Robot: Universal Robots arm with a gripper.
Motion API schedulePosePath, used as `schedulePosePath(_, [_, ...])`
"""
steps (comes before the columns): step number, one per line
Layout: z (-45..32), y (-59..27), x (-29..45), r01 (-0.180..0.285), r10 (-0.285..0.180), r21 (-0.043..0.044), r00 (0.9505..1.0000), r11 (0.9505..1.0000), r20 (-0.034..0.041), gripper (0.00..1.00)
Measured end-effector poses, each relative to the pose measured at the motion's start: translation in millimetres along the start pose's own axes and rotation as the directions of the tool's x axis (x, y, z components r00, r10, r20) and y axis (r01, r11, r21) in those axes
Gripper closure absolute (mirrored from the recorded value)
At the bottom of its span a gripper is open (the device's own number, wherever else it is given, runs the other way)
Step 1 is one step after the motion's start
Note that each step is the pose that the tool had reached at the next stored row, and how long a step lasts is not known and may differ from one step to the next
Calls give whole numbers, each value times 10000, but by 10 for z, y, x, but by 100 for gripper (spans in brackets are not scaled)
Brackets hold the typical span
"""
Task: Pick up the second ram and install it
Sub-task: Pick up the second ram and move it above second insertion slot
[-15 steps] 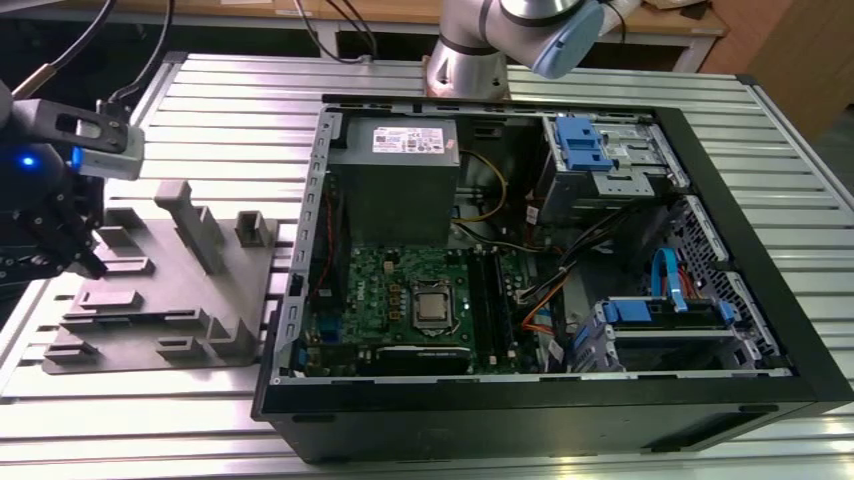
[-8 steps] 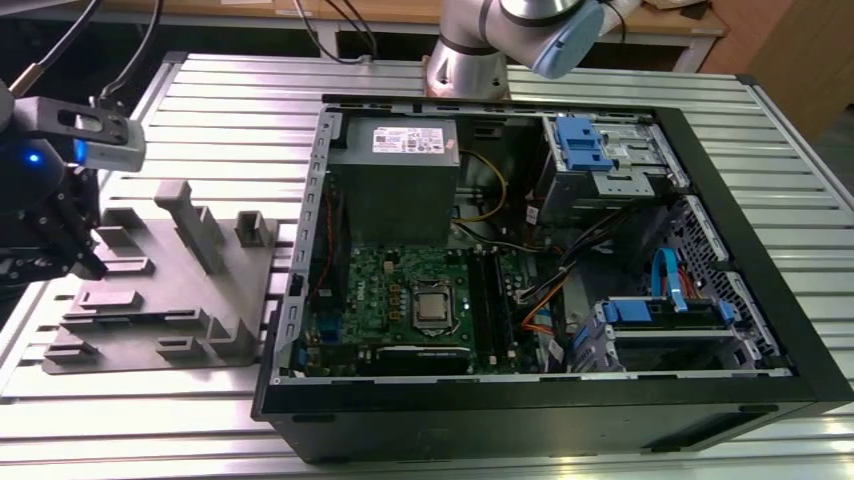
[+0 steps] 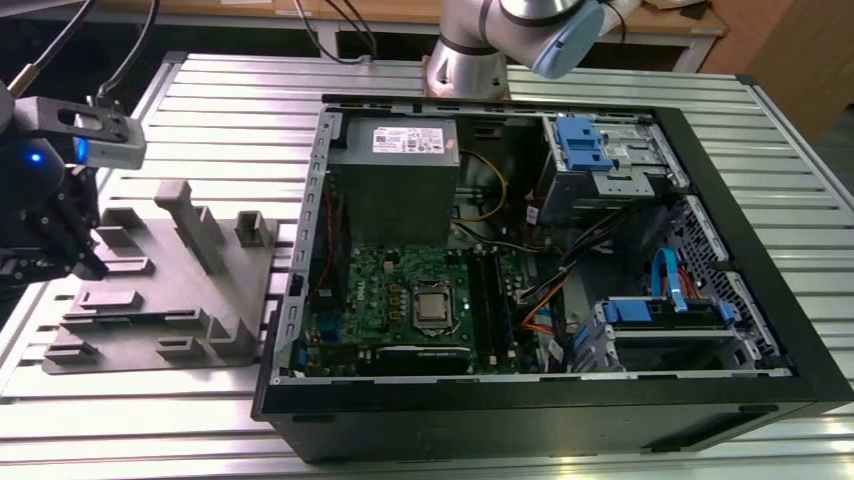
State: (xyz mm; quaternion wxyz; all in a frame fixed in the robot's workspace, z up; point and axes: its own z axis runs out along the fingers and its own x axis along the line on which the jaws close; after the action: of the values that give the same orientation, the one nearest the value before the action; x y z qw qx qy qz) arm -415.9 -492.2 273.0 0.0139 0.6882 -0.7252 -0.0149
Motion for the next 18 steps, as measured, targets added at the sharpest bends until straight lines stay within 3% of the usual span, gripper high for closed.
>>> schedulePosePath(3, [18, 6, 4, 3, -3, 37, 10000, 10000, 76, 93])
schedulePosePath(11, [112, 8, 8, -439, 438, 39, 9990, 9990, 88, 93])
schedulePosePath(18, [197, 36, 10, -483, 482, 87, 9988, 9988, 92, 93])
